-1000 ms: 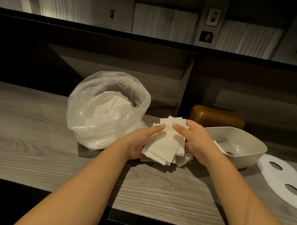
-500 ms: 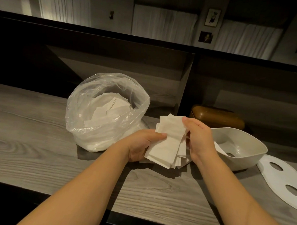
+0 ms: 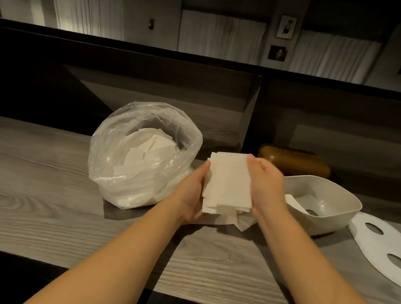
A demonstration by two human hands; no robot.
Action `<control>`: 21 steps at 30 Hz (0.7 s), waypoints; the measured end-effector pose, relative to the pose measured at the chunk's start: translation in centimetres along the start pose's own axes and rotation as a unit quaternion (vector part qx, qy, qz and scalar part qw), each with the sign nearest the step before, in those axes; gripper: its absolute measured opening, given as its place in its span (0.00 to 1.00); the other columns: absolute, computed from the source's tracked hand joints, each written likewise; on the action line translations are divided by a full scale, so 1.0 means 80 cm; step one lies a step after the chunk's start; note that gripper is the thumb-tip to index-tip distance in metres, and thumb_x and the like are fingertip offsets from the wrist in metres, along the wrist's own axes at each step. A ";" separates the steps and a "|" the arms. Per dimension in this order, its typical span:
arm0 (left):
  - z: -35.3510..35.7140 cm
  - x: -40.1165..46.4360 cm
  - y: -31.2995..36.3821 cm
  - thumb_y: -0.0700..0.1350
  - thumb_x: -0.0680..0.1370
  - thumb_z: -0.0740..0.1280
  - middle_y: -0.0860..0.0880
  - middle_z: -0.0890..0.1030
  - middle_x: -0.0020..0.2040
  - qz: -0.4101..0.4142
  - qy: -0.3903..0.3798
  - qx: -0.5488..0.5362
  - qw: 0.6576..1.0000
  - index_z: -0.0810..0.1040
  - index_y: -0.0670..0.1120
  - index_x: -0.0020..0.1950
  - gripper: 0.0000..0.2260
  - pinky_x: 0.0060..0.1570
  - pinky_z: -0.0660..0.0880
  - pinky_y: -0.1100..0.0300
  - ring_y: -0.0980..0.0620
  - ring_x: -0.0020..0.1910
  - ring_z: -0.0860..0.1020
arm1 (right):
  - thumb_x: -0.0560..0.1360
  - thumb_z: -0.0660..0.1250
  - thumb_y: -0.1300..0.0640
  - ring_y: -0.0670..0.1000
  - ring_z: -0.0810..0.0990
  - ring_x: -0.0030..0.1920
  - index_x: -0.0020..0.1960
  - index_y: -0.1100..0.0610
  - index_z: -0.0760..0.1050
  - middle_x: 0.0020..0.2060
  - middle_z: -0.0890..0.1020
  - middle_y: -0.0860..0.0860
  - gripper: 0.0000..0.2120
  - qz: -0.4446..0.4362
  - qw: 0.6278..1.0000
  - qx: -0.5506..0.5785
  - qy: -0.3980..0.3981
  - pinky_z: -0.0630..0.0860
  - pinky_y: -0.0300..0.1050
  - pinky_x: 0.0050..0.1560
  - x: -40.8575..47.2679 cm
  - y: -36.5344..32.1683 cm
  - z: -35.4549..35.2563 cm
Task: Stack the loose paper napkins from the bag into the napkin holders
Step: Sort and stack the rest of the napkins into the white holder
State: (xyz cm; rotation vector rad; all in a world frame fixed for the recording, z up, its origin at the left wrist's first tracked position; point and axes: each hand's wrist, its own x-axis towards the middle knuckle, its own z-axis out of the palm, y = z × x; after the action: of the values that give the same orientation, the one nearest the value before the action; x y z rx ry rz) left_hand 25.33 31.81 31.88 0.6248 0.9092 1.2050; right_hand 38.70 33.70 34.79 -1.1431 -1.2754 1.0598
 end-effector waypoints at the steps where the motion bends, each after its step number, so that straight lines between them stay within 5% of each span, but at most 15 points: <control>1: 0.001 0.000 0.000 0.63 0.80 0.59 0.42 0.84 0.54 -0.005 -0.007 0.011 1.000 0.76 0.51 0.61 0.19 0.56 0.78 0.43 0.40 0.54 0.82 | 0.81 0.61 0.47 0.52 0.82 0.46 0.44 0.50 0.75 0.44 0.81 0.50 0.11 -0.007 0.999 -0.038 -0.003 0.82 0.53 0.51 0.000 0.007 0.009; 4: 0.001 -0.002 -0.004 0.55 0.80 0.64 0.44 0.83 0.53 0.046 0.026 0.119 0.992 0.75 0.49 0.62 0.14 0.51 0.80 0.48 0.45 0.51 0.82 | 0.82 0.60 0.48 0.51 0.80 0.47 0.47 0.49 0.76 0.46 0.80 0.49 0.09 -0.018 0.995 -0.093 -0.007 0.81 0.52 0.51 0.009 0.018 0.017; 7: -0.007 0.007 -0.002 0.47 0.82 0.63 0.51 0.79 0.50 0.169 0.118 0.138 0.969 0.73 0.52 0.60 0.07 0.43 0.76 0.56 0.51 0.49 0.78 | 0.83 0.59 0.52 0.49 0.77 0.55 0.60 0.50 0.74 0.58 0.79 0.50 0.09 -0.061 0.977 -0.200 -0.038 0.76 0.48 0.57 0.021 0.020 -0.001; 10: -0.014 0.014 0.003 0.49 0.83 0.61 0.56 0.75 0.51 0.279 0.188 0.202 0.920 0.69 0.56 0.63 0.09 0.44 0.73 0.58 0.57 0.49 0.75 | 0.83 0.59 0.52 0.54 0.74 0.64 0.75 0.56 0.62 0.69 0.72 0.53 0.22 -0.032 0.880 -0.454 -0.136 0.72 0.45 0.57 0.024 0.025 -0.015; 13: -0.019 0.016 -0.001 0.48 0.84 0.61 0.59 0.74 0.49 0.325 0.196 0.241 0.893 0.67 0.58 0.59 0.06 0.49 0.73 0.58 0.59 0.48 0.74 | 0.79 0.64 0.43 0.52 0.76 0.57 0.75 0.57 0.59 0.66 0.75 0.53 0.32 0.025 0.802 -0.562 -0.200 0.73 0.40 0.46 0.017 0.028 -0.011; 18: -0.020 0.019 -0.003 0.48 0.83 0.61 0.59 0.74 0.48 0.310 0.198 0.276 0.888 0.67 0.62 0.50 0.08 0.53 0.73 0.55 0.59 0.48 0.74 | 0.73 0.72 0.43 0.47 0.75 0.43 0.66 0.58 0.69 0.46 0.76 0.49 0.29 0.039 0.800 -0.562 -0.207 0.69 0.38 0.36 0.015 0.018 -0.008; 21: -0.020 0.020 -0.005 0.48 0.83 0.61 0.56 0.74 0.51 0.302 0.203 0.275 0.890 0.67 0.59 0.58 0.07 0.56 0.75 0.53 0.54 0.51 0.75 | 0.71 0.75 0.45 0.49 0.76 0.48 0.66 0.58 0.71 0.51 0.76 0.50 0.29 0.062 0.807 -0.538 -0.235 0.70 0.40 0.38 0.016 0.018 -0.014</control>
State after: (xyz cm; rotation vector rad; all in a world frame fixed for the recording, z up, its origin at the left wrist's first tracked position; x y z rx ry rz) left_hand 24.30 33.15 30.35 1.2017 1.5061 1.6827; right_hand 39.92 35.17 33.58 -1.8727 -2.3799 0.6727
